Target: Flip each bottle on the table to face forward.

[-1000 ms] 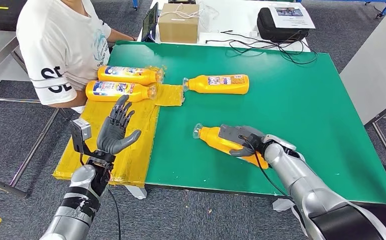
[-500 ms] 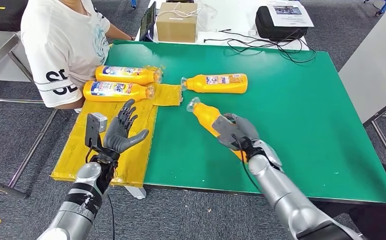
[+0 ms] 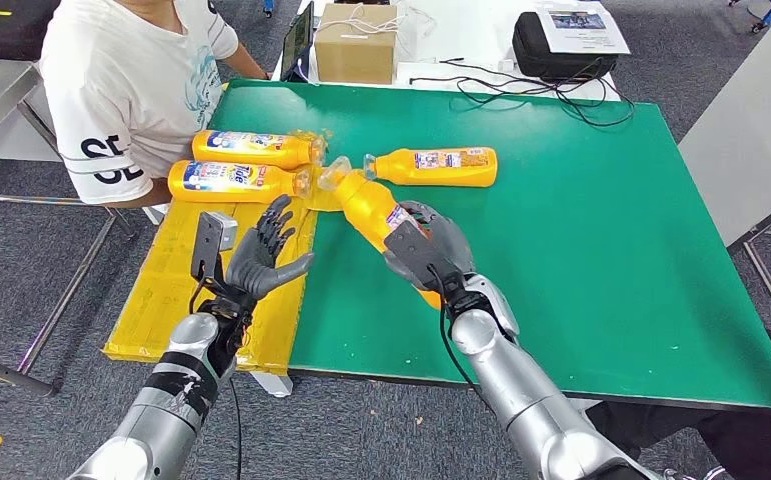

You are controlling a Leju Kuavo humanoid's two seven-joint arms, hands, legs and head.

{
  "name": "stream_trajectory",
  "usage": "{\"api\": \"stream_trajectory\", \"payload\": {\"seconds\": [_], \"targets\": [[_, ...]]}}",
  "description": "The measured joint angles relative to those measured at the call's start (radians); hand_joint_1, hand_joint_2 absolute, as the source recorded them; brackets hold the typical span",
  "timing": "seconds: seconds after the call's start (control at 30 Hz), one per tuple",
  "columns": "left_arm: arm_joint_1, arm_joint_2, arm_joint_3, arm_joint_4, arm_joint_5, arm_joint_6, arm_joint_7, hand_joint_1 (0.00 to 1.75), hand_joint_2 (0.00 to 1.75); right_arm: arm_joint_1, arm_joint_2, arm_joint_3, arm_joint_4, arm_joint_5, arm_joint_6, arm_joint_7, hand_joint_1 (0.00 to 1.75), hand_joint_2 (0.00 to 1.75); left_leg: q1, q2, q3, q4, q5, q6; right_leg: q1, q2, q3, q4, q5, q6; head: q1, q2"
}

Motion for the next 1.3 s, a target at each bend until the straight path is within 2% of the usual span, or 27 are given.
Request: {"api": "stream_trajectory", "payload": {"seconds": [0.27, 0.4, 0.53, 0.6, 1.17, 1.2, 1.23, 1.3], "targets": [[-0.001, -0.001, -0.001, 0.001, 0.002, -0.002, 0.0, 0.0, 1.75, 0.0, 0.002, 0.0, 0.0, 0.0, -0.001, -0.001, 1.75, 1.75, 0.0, 0.0, 0.0, 0.0, 0.0, 0.0, 0.0, 0.0, 0.0, 0.0, 0.0, 0.0, 0.0, 0.0], [-0.019, -0.009, -0.013, 0.017, 0.027, -0.029, 0.008, 0.0, 1.75, -0.006, 0.028, 0.0, 0.0, 0.009, -0.01, -0.015, 1.75, 1.75, 0.0, -0.001, 0.0, 0.0, 0.0, 0.0, 0.0, 0.0, 0.0, 0.0, 0.0, 0.0, 0.0, 0.0], [-0.05, -0.028, -0.07, 0.041, 0.168, -0.142, 0.048, 0.0, 1.75, -0.035, 0.08, 0.039, 0.037, 0.045, 0.015, -0.103, 1.75, 1.75, 0.0, -0.001, 0.0, 0.0, 0.0, 0.0, 0.0, 0.0, 0.0, 0.0, 0.0, 0.0, 0.0, 0.0], [-0.056, -0.032, -0.098, 0.042, 0.228, -0.167, 0.061, 0.0, 1.75, -0.04, 0.101, 0.078, 0.063, 0.06, 0.033, -0.146, 1.75, 1.75, 0.0, -0.001, -0.001, 0.0, 0.0, 0.0, 0.0, 0.0, -0.001, 0.0, 0.0, 0.0, 0.0, 0.0], [-0.008, -0.015, -0.113, 0.034, 0.298, -0.167, 0.063, 0.01, 1.75, -0.04, 0.115, 0.177, 0.108, 0.114, 0.037, -0.15, 1.75, 1.75, 0.0, 0.0, -0.001, 0.0, 0.0, 0.0, 0.0, 0.0, -0.002, 0.0, 0.0, 0.0, 0.0, 0.0], [-0.007, -0.014, -0.114, 0.034, 0.298, -0.167, 0.063, 0.45, 1.75, -0.04, 0.115, 0.178, 0.11, 0.114, 0.037, -0.15, 1.75, 1.75, 0.0, 0.0, -0.001, 0.0, 0.0, 0.0, 0.0, 0.0, -0.002, 0.0, 0.0, 0.0, 0.0, 0.0], [-0.006, -0.013, -0.114, 0.033, 0.298, -0.167, 0.062, 0.88, 1.75, -0.041, 0.115, 0.18, 0.111, 0.114, 0.039, -0.15, 1.67, 1.75, 0.0, 0.0, -0.001, 0.0, 0.0, 0.0, 0.0, 0.0, -0.002, 0.0, 0.0, 0.0, 0.0, 0.0], [0.001, -0.011, -0.114, 0.029, 0.3, -0.167, 0.055, 1.75, 1.75, -0.043, 0.114, 0.185, 0.114, 0.113, 0.045, -0.147, 0.82, 1.75, 0.0, 0.0, -0.001, 0.0, 0.0, 0.0, 0.0, 0.0, -0.002, 0.0, 0.0, 0.0, 0.0, 0.0]]}}
